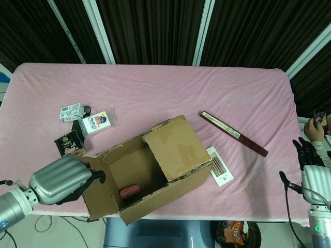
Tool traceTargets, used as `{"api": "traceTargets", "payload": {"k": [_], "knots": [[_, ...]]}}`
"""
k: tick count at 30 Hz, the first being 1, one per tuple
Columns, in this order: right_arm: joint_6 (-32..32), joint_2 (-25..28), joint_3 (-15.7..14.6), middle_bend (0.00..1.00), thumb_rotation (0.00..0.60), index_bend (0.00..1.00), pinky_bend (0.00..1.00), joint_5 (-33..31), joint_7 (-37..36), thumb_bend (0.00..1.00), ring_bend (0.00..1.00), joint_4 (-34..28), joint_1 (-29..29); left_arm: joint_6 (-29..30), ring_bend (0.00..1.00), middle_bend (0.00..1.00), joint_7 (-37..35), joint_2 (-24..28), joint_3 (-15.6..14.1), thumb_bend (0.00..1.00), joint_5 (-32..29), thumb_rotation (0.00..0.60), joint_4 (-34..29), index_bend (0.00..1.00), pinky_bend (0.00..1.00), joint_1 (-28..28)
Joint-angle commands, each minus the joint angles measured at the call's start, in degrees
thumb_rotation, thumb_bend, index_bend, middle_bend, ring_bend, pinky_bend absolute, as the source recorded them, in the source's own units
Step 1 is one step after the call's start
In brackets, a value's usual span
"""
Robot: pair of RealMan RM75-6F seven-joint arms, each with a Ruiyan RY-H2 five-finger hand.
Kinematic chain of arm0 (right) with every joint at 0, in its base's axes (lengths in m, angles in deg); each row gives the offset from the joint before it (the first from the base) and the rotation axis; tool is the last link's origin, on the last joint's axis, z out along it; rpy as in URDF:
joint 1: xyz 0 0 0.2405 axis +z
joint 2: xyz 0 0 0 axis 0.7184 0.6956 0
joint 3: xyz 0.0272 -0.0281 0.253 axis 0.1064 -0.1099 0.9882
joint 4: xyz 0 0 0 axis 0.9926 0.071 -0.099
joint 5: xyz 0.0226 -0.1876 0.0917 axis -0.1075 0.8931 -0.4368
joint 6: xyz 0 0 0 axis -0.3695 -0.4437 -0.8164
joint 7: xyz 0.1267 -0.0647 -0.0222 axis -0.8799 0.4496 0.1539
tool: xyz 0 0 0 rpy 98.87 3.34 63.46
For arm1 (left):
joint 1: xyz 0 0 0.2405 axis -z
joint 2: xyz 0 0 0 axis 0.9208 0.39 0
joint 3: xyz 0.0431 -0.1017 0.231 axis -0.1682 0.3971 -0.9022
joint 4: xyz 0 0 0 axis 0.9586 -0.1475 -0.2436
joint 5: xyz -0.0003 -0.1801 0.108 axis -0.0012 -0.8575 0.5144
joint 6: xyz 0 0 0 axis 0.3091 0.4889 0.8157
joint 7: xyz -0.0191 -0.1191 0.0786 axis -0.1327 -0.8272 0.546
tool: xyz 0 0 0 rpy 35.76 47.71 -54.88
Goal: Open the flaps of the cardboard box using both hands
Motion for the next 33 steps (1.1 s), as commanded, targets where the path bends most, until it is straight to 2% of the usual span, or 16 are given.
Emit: {"api": "traceTargets", "payload": {"k": [1, 7, 20, 22, 25, 27, 30, 33], "knots": [[0.0, 0.0, 0.0, 0.0, 0.6, 0.0, 0.21, -0.1, 0.0, 0.35, 0.0, 0.0, 0.0, 3.9, 0.43, 0.53, -2.4, 2.2, -1.4, 0.91, 2.6, 0.6, 1.1, 0.33, 0.48, -3.2], [0.1, 0.0, 0.1, 0.0, 0.6, 0.0, 0.21, -0.2, 0.0, 0.35, 0.0, 0.0, 0.0, 7.3, 0.43, 0.53, -3.6, 3.3, -1.7, 0.91, 4.3, 0.6, 3.0, 0.33, 0.48, -6.7], [0.2, 0.0, 0.1, 0.0, 0.6, 0.0, 0.21, -0.1, 0.2, 0.35, 0.0, -0.3, 0.0, 9.2, 0.43, 0.53, -2.8, 1.7, -2.0, 0.89, 5.8, 0.6, 5.8, 0.33, 0.48, -12.7], [0.2, 0.0, 0.0, 0.0, 0.6, 0.0, 0.21, -0.1, 0.3, 0.35, 0.0, -0.3, 0.0, 10.0, 0.43, 0.52, -2.3, 1.2, -2.2, 0.83, 5.2, 0.6, 6.3, 0.33, 0.48, -13.3], [0.2, 0.0, 0.0, 0.0, 0.6, 0.0, 0.21, 0.0, 0.3, 0.35, 0.0, -0.3, 0.0, 11.8, 0.39, 0.49, -0.4, -0.1, -3.3, 0.64, 3.0, 0.6, 7.2, 0.3, 0.46, -14.3], [0.2, 0.1, 0.0, 0.0, 0.6, 0.0, 0.21, 0.0, 0.3, 0.35, 0.0, -0.3, 0.0, 13.3, 0.33, 0.42, 2.5, -1.4, -4.4, 0.48, 0.3, 0.6, 7.5, 0.26, 0.41, -15.0], [0.3, 0.1, 0.0, 0.0, 0.6, 0.0, 0.21, 0.1, 0.2, 0.35, 0.0, -0.4, 0.0, 17.1, 0.23, 0.27, 11.3, -5.4, -7.4, 0.32, -6.3, 0.6, 7.3, 0.2, 0.33, -17.3], [0.4, 0.2, -0.1, 0.0, 0.6, 0.0, 0.21, 0.2, 0.2, 0.35, 0.0, -0.4, 0.0, 22.5, 0.13, 0.16, 23.3, -11.3, -10.5, 0.23, -12.0, 0.6, 7.3, 0.13, 0.24, -20.4]]}}
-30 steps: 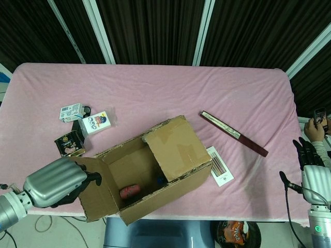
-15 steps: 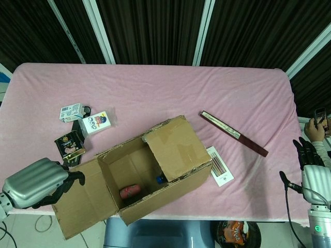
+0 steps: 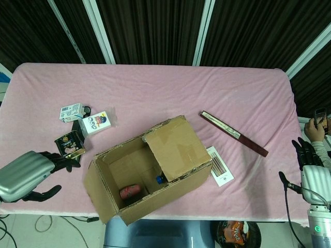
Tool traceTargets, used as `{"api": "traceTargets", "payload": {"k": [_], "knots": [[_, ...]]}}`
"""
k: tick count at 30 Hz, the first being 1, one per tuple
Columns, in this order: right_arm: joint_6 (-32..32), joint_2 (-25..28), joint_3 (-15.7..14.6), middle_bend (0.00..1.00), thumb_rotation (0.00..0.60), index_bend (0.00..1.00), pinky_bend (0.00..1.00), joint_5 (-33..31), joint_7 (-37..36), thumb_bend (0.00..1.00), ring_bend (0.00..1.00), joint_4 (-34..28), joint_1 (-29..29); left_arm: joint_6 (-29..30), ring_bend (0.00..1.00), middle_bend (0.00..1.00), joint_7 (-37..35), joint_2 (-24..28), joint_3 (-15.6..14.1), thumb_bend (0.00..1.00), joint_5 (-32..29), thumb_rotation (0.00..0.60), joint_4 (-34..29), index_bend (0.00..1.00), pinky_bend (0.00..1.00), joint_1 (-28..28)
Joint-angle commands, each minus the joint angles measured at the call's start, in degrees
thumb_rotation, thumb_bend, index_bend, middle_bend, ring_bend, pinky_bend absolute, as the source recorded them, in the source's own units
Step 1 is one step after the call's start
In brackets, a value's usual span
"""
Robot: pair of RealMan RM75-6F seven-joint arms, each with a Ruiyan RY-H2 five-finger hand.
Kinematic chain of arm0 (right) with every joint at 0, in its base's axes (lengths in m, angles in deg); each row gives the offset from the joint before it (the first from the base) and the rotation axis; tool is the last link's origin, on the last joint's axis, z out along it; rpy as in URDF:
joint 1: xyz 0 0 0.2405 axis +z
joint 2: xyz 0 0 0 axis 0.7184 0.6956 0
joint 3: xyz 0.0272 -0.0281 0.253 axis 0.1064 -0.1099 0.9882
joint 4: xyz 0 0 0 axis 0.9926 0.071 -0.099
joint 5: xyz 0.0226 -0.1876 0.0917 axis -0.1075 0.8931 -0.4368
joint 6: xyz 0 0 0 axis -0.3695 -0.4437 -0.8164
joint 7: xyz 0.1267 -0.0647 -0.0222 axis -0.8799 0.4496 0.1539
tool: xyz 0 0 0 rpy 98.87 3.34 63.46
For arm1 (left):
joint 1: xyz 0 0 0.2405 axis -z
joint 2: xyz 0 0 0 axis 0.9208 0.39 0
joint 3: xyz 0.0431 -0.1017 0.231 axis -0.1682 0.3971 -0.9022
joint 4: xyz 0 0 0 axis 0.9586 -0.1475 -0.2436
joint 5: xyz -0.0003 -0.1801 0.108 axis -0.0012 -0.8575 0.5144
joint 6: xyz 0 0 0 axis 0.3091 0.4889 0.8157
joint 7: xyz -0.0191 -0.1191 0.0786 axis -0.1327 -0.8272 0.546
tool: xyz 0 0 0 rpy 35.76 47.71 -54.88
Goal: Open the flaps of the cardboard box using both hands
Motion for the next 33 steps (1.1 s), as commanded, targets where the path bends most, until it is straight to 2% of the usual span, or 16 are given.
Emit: {"api": "traceTargets", "payload": {"k": [1, 4, 6, 8, 10, 15, 19, 23, 27, 30, 33], "knots": [[0.1, 0.1, 0.0, 0.0, 0.6, 0.0, 0.21, 0.1, 0.0, 0.35, 0.0, 0.0, 0.1, 10.1, 0.11, 0.15, 20.5, -10.5, -6.0, 0.22, -10.8, 0.6, 0.4, 0.12, 0.22, -5.8], [0.1, 0.1, -0.1, 0.0, 0.6, 0.0, 0.21, 0.4, 0.2, 0.35, 0.0, -0.1, 0.1, 18.3, 0.07, 0.09, 37.0, -19.6, -7.9, 0.2, -13.2, 0.6, 2.2, 0.1, 0.16, -9.3], [0.1, 0.2, -0.1, 0.0, 0.6, 0.0, 0.21, 0.5, 0.2, 0.35, 0.0, -0.1, 0.2, 22.6, 0.05, 0.06, 45.2, -25.1, -8.6, 0.17, -13.0, 0.6, 4.1, 0.06, 0.12, -11.0], [0.2, 0.2, -0.2, 0.0, 0.6, 0.0, 0.21, 0.6, 0.3, 0.35, 0.0, -0.2, 0.2, 26.4, 0.02, 0.02, 51.9, -31.4, -9.7, 0.16, -12.1, 0.6, 6.3, 0.03, 0.09, -12.6], [0.1, 0.3, -0.2, 0.0, 0.6, 0.0, 0.21, 0.9, 0.4, 0.35, 0.0, -0.3, 0.3, 29.2, 0.01, 0.01, 55.4, -37.2, -11.2, 0.14, -11.1, 0.6, 8.5, 0.01, 0.07, -14.1], [-0.2, 1.0, -0.5, 0.0, 0.6, 0.0, 0.21, 2.4, 1.3, 0.32, 0.0, -1.1, 0.5, 34.5, 0.01, 0.0, 57.7, -50.4, -14.5, 0.13, -11.2, 0.6, 14.8, 0.0, 0.07, -17.1], [0.1, 1.8, -0.4, 0.0, 0.6, 0.0, 0.21, 3.8, 2.2, 0.27, 0.0, -2.8, 1.4, 35.4, 0.0, 0.0, 59.3, -57.0, -15.5, 0.13, -12.3, 0.6, 20.6, 0.0, 0.06, -17.6], [2.0, 3.7, 0.7, 0.0, 0.6, 0.0, 0.21, 6.0, 3.8, 0.25, 0.0, -5.9, 4.1, 36.1, 0.0, 0.0, 57.4, -60.0, -15.6, 0.13, -13.8, 0.6, 23.9, 0.0, 0.05, -17.2], [4.4, 5.9, 2.2, 0.0, 0.6, 0.0, 0.21, 9.2, 6.5, 0.25, 0.0, -8.9, 7.7, 36.5, 0.0, 0.0, 55.7, -60.7, -15.6, 0.13, -14.8, 0.6, 25.3, 0.0, 0.05, -16.8], [8.7, 8.6, 4.1, 0.0, 0.6, 0.0, 0.21, 12.4, 9.1, 0.25, 0.0, -12.0, 12.6, 36.8, 0.0, 0.0, 54.2, -60.8, -15.7, 0.13, -15.7, 0.6, 25.7, 0.0, 0.05, -16.5], [13.1, 10.0, 6.4, 0.0, 0.6, 0.0, 0.21, 12.4, 11.6, 0.26, 0.0, -15.2, 17.0, 36.7, 0.0, 0.0, 53.3, -60.6, -15.8, 0.13, -16.1, 0.6, 25.9, 0.0, 0.05, -16.1]]}}
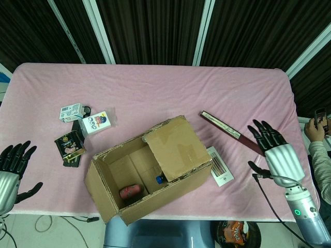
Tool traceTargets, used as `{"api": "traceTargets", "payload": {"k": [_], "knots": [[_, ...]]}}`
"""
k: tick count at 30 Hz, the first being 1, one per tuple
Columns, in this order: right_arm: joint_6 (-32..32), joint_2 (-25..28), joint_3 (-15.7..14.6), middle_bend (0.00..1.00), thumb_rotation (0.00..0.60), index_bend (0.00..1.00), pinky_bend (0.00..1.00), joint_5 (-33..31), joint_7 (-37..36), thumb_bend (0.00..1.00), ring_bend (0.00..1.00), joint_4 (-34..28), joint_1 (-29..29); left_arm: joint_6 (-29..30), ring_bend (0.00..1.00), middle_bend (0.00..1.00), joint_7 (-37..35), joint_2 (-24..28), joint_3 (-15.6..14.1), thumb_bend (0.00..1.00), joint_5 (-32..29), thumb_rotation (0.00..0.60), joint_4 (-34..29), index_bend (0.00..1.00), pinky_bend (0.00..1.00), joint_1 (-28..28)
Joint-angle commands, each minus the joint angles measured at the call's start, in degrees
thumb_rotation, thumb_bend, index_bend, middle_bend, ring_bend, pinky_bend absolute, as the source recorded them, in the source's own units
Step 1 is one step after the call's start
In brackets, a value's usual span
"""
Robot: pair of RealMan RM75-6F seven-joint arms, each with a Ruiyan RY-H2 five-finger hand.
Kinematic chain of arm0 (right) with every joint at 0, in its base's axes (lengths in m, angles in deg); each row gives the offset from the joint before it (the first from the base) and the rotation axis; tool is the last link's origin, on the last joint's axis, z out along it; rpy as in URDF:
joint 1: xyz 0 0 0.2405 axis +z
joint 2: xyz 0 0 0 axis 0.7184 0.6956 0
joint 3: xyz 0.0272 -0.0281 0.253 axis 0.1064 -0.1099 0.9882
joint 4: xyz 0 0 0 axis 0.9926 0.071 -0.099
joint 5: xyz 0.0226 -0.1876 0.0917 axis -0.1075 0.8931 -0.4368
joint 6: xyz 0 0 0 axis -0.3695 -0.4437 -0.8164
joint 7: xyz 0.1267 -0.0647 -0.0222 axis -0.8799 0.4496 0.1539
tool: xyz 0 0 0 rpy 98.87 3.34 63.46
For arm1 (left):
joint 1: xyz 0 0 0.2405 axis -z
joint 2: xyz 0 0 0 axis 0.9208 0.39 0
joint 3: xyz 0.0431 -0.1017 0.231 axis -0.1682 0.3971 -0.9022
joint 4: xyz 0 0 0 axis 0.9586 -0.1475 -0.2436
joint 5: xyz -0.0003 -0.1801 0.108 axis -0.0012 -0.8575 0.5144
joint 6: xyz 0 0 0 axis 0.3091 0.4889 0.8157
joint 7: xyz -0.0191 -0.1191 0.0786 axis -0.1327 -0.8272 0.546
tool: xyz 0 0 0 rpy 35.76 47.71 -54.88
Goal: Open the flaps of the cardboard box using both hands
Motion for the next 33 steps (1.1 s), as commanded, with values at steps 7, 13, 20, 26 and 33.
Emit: {"api": "traceTargets", "payload": {"k": [7, 13, 20, 26, 33], "knots": [[15.7, 2.0, 6.2, 0.11, 0.6, 0.1, 0.21, -0.5, 5.9, 0.44, 0.03, -8.4, 14.7, 0.6, 0.0, 0.0, -1.7, 0.5, 0.0, 0.13, -0.7, 0.6, 1.0, 0.0, 0.05, 1.2], [26.9, 0.8, 6.0, 0.15, 0.6, 0.16, 0.24, 1.1, 7.1, 0.5, 0.07, -8.6, 23.7, 0.1, 0.0, 0.0, -2.3, 0.5, -0.6, 0.13, -1.3, 0.6, 1.5, 0.0, 0.05, 1.8], [36.0, -3.8, 6.0, 0.18, 0.6, 0.17, 0.24, 0.3, 9.1, 0.51, 0.08, -6.8, 32.2, -0.2, 0.0, 0.0, -2.9, 0.4, -0.9, 0.13, -2.1, 0.6, 1.6, 0.0, 0.05, 2.3], [39.5, -9.2, 6.5, 0.28, 0.6, 0.28, 0.24, -2.3, 11.4, 0.54, 0.12, -4.7, 37.5, -0.9, 0.0, 0.0, -4.0, 0.5, -1.0, 0.13, -3.7, 0.6, 2.1, 0.0, 0.05, 2.8], [42.7, -13.2, 5.7, 0.29, 0.6, 0.38, 0.24, -3.8, 14.5, 0.56, 0.12, -1.3, 41.8, -1.3, 0.0, 0.0, -5.6, 0.9, -1.3, 0.13, -4.6, 0.6, 2.5, 0.0, 0.05, 3.2]]}}
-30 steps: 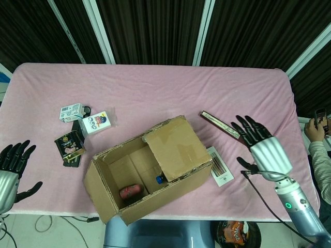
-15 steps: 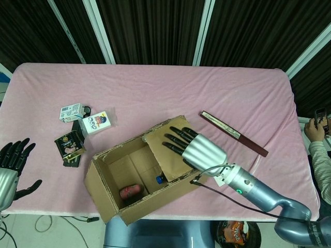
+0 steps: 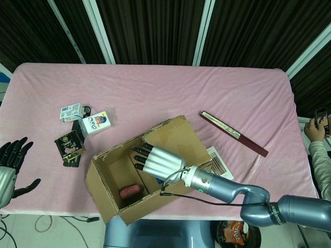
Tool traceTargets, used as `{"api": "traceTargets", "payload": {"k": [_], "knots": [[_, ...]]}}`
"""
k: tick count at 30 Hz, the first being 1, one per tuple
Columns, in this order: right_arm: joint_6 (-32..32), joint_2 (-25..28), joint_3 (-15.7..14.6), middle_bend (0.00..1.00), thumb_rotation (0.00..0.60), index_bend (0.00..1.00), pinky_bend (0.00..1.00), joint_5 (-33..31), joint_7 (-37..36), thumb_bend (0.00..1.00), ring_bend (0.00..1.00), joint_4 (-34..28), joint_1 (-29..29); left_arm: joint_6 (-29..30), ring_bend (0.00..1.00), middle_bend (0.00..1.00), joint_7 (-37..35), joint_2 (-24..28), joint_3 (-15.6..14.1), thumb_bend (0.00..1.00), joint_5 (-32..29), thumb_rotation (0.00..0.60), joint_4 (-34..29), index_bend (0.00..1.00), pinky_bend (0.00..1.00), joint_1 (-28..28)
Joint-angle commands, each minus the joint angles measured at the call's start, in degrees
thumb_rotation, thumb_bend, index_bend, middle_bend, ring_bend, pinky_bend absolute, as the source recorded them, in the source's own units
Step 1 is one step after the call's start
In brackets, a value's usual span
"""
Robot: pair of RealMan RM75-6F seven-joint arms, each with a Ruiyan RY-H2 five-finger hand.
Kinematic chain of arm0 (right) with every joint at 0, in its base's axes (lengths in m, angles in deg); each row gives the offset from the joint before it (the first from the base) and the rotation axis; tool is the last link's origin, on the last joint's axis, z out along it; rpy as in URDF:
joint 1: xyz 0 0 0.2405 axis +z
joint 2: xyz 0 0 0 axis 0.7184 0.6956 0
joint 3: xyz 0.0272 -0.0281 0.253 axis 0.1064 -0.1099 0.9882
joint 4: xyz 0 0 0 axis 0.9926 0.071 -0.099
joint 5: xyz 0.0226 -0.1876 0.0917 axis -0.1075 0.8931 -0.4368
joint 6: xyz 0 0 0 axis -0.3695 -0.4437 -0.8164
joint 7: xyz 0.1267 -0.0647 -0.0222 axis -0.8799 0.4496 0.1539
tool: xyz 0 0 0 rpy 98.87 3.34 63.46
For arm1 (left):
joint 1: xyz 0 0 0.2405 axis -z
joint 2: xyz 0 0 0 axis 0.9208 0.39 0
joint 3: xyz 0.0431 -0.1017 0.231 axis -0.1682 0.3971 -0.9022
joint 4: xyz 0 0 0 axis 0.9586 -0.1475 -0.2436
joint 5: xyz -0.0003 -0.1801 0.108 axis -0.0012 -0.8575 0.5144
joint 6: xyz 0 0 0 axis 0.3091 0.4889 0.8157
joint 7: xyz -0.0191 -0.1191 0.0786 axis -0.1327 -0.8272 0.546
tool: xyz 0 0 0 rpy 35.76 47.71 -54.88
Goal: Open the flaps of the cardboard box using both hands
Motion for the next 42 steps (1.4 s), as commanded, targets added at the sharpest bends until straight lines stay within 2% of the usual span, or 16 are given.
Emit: {"api": "traceTargets", "payload": {"k": [1, 9, 22, 36, 42], "knots": [[1.5, -1.8, -0.8, 0.29, 0.6, 0.38, 0.24, -0.9, 1.8, 0.56, 0.12, 1.7, 1.9, -0.1, 0.0, 0.0, -0.6, 0.1, -0.1, 0.13, -0.4, 0.6, 0.3, 0.0, 0.05, 0.1], [4.3, -2.2, -3.7, 0.3, 0.6, 0.44, 0.24, 1.8, 10.6, 0.57, 0.12, 4.9, 5.1, -0.6, 0.0, 0.0, -1.1, 0.2, -0.5, 0.13, -0.8, 0.6, 0.9, 0.0, 0.05, 0.6], [5.0, -2.1, -6.0, 0.43, 0.6, 0.54, 0.24, 0.7, 15.6, 0.57, 0.12, 5.3, 6.6, -0.5, 0.0, 0.0, -1.5, 0.3, -1.1, 0.13, -1.1, 0.6, 0.6, 0.0, 0.05, 0.8], [2.7, -3.2, -5.3, 0.43, 0.6, 0.54, 0.24, -2.1, 16.7, 0.57, 0.12, 2.8, 7.9, -0.6, 0.0, 0.0, -2.0, 0.5, -1.5, 0.13, -1.4, 0.6, 0.5, 0.0, 0.05, 1.2], [3.3, -4.8, -6.4, 0.47, 0.6, 0.54, 0.24, -3.5, 18.3, 0.57, 0.12, 3.4, 8.4, -0.3, 0.0, 0.0, -2.6, 0.7, -1.5, 0.13, -1.5, 0.6, 0.5, 0.0, 0.05, 1.2]]}}
